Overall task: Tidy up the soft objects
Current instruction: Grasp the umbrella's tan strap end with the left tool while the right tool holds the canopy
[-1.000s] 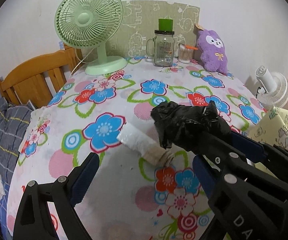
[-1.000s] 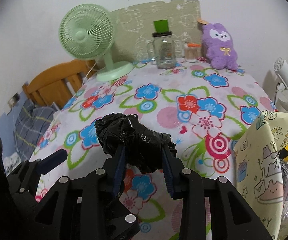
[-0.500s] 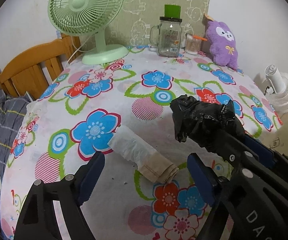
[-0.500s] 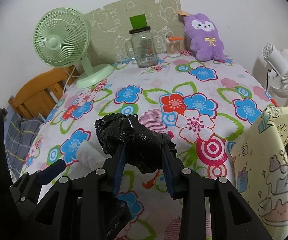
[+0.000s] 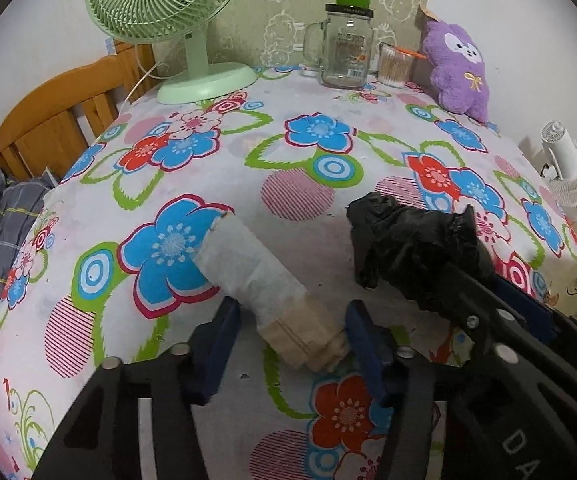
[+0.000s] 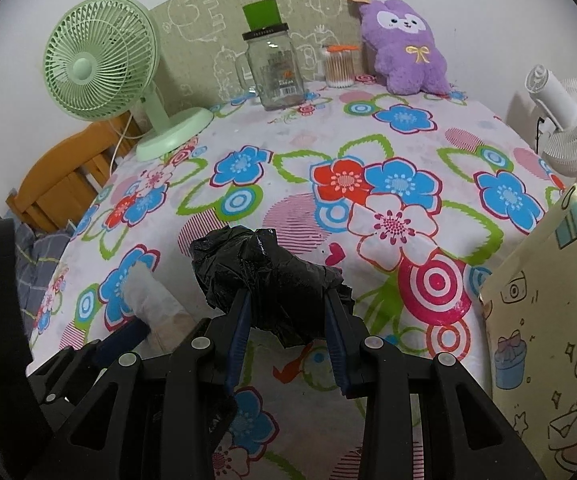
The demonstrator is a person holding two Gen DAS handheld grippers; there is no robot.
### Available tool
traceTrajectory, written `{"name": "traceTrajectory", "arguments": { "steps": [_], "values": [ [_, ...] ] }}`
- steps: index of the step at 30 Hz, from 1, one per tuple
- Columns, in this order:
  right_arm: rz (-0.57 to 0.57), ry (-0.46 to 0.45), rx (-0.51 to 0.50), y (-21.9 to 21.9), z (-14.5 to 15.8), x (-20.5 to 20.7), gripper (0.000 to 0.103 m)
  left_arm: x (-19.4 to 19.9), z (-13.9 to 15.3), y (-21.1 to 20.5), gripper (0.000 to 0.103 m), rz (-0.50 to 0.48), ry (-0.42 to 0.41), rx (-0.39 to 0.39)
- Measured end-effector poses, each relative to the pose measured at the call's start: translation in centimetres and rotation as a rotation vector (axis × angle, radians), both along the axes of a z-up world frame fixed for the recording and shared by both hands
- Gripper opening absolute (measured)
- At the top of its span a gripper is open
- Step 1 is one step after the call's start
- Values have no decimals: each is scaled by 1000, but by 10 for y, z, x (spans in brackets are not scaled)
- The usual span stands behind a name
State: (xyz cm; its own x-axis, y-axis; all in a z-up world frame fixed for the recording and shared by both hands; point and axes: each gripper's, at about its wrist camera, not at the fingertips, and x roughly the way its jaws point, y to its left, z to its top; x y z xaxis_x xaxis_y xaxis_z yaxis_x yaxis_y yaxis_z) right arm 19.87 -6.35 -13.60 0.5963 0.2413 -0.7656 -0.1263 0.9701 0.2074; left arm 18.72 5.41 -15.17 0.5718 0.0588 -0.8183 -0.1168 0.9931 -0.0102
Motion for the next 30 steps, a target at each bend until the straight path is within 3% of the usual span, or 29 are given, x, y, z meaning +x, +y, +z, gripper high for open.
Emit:
{"name": "traceTrajectory", "arguments": {
  "steps": [5,11,30],
  "values": [
    [10,8,-4,2,-1,-1,39,-4,1,0,31,-19,-3,-11],
    [33,11,-10,4,1,-7,39,-13,4,0,21,-27,-13,-20],
    [76,-32,-18,9,24,-41,39,-51,31,1,20,-29,-86,-5]
  ]
}}
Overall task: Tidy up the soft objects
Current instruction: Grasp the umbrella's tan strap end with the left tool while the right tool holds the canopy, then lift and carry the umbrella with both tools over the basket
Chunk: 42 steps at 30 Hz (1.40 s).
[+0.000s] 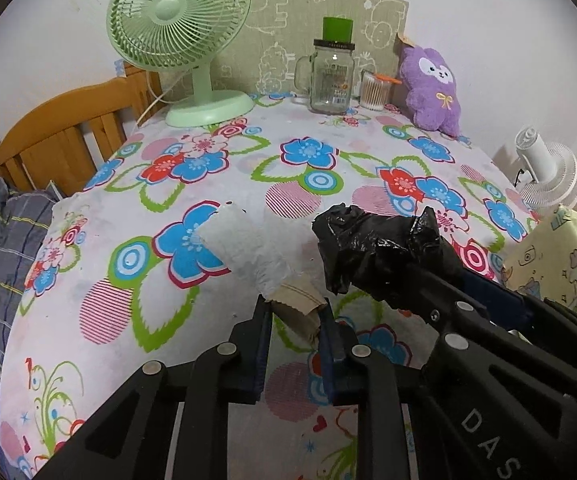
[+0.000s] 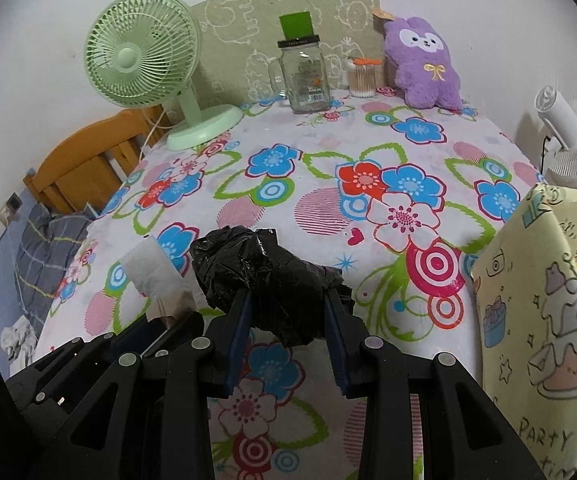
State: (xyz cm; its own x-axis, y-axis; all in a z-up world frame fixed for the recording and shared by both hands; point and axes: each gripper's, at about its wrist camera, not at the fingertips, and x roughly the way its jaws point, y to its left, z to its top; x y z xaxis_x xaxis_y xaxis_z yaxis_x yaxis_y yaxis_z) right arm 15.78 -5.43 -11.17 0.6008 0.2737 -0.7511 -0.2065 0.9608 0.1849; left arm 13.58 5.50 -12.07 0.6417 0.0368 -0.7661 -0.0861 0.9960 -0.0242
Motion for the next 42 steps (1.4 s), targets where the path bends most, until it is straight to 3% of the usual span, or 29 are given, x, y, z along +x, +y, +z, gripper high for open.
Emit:
{"name": "traceTrajectory", "arguments": {
  "steps": [18,42],
  "values": [
    [66,-79,-24,3,40,-39,39,-41,38,-3,20,10,-85,19],
    [63,-201,-7,-14,100,-92,39,-89,95,-20,20,-19,-207,40]
  ]
}}
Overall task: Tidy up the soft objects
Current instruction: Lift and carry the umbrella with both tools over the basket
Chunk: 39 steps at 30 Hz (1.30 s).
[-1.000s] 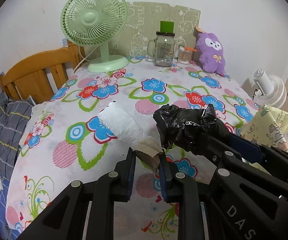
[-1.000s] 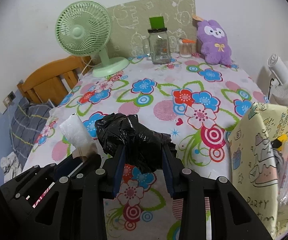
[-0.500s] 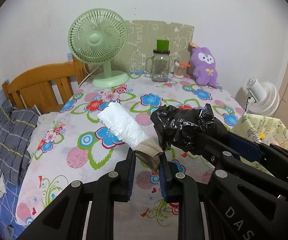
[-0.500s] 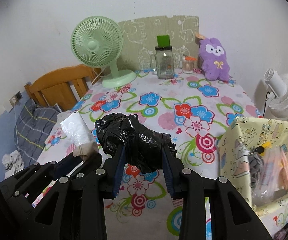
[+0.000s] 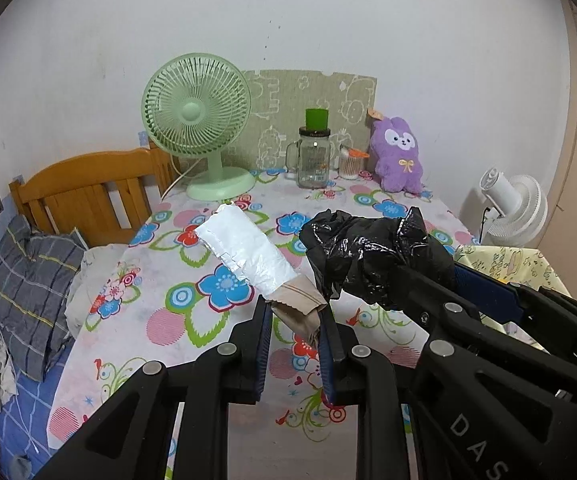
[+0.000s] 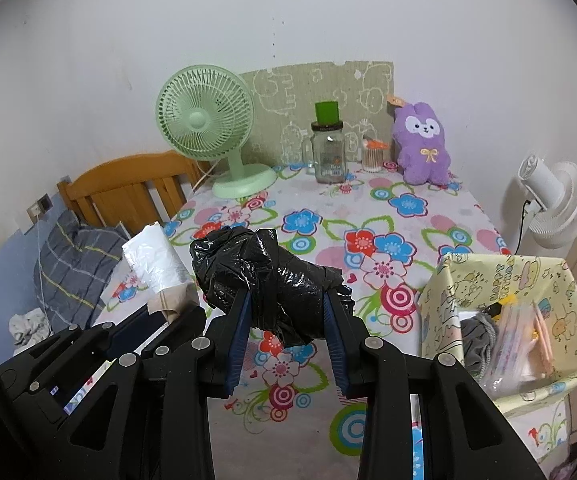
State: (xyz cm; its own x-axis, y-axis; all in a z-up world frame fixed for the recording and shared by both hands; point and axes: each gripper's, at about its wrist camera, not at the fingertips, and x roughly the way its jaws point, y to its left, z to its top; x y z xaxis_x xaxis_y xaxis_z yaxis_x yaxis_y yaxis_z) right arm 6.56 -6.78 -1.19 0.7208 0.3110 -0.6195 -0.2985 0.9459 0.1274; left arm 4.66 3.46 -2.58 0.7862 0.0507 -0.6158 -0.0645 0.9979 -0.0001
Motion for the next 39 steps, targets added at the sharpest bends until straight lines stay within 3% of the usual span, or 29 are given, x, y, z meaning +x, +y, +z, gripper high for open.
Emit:
{"name": "traceTrajectory", "arguments": {
  "steps": [12,39],
  "values": [
    [-11,-38,0,-16,18,-7,39,-4,13,-15,20,-24,-33,1],
    [-112,-50,-9,-98,19,19,39,30,11,-97,20,-140,-42,-9]
  ]
}}
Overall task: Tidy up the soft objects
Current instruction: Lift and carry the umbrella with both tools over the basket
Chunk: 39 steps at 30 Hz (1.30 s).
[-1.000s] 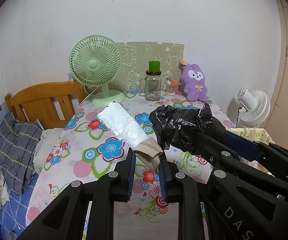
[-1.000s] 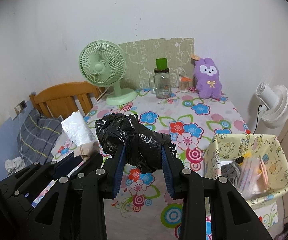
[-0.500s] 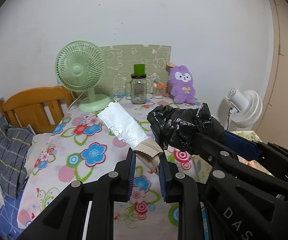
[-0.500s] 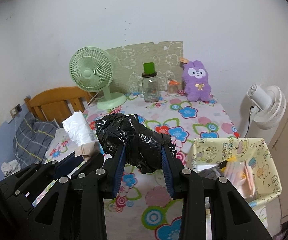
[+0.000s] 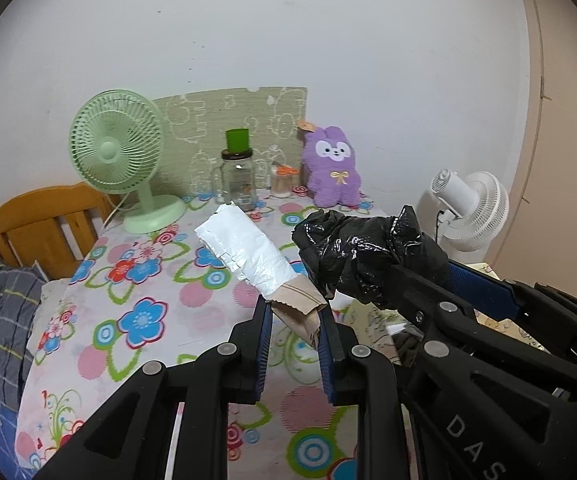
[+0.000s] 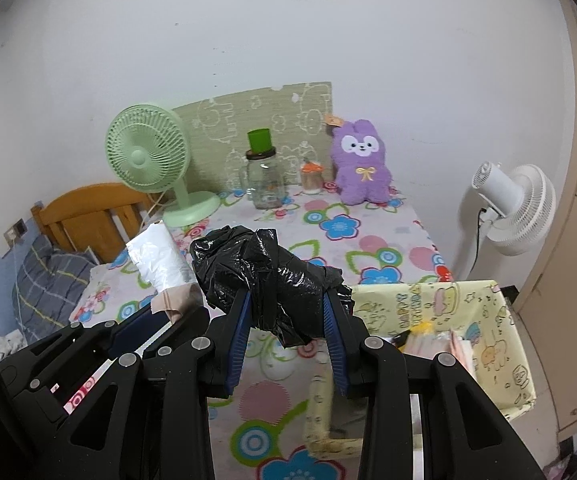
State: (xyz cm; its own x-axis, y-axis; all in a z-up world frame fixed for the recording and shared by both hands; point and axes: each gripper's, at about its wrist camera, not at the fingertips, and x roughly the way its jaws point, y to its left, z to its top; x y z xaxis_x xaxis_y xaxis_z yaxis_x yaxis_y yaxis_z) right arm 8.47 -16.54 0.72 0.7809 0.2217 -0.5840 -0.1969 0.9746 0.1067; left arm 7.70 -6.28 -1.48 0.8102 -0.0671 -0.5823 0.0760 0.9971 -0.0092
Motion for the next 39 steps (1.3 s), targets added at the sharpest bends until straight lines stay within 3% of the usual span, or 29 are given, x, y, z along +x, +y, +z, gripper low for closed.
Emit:
{"name": "traceTrajectory", "arguments": {
  "steps": [39],
  "values": [
    [-206,51,4,-108,-26,8,39,23,-25,-110,20,-220,67,22]
  ]
}}
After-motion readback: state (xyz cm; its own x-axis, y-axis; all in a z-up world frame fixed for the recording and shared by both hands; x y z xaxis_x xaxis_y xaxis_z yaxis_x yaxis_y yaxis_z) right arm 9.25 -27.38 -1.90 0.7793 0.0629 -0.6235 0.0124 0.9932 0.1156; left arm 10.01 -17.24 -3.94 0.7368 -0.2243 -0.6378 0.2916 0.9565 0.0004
